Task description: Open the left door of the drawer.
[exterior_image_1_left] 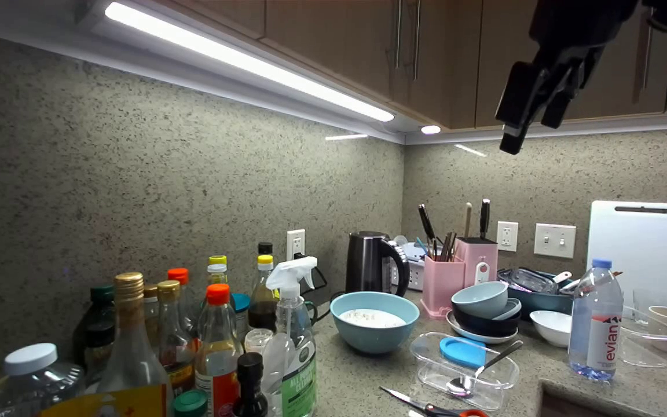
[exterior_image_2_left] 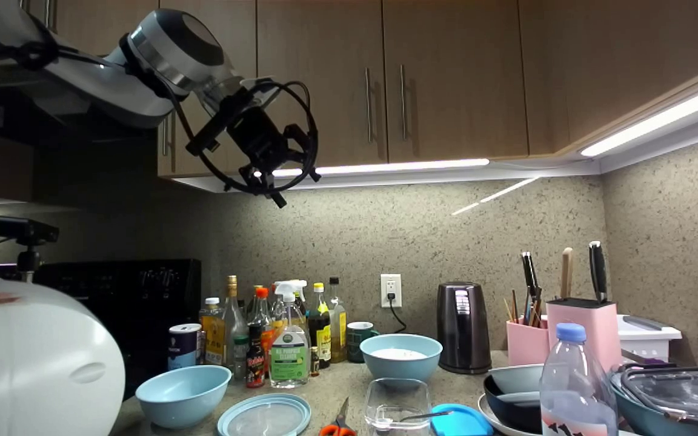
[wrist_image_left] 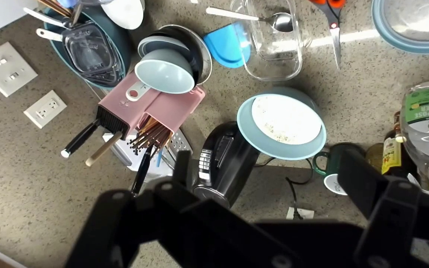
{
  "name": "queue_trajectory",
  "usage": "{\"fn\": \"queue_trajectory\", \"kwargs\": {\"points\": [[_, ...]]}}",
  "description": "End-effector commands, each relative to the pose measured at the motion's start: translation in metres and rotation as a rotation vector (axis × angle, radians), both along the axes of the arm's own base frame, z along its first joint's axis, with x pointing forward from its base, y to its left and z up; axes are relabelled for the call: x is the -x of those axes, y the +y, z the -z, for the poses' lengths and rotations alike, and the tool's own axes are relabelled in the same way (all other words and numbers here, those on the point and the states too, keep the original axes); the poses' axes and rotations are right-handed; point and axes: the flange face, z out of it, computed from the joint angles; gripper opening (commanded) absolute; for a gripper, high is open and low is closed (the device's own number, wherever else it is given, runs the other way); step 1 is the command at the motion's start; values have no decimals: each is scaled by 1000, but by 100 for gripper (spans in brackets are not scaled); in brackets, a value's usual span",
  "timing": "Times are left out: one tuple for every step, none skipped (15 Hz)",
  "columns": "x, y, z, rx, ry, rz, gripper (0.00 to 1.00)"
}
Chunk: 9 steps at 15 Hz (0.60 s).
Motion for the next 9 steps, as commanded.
{"fn": "queue_trajectory", "kwargs": {"points": [[-1,0,0,0,3,2,100],[-2,0,1,0,6,3,100],[-6,2,-2,-1,-4,-14,100],[-14,5,-14,3,-39,-9,100],[-19,5,-27,5,-64,-14,100],[-25,4,-48,-7,-100,-8,100],[-28,5,-67,-11,-122,-17,100],[-30,7,-89,-11,-164,-7,100],[-31,11,-108,-19,-202,-6,100]]}}
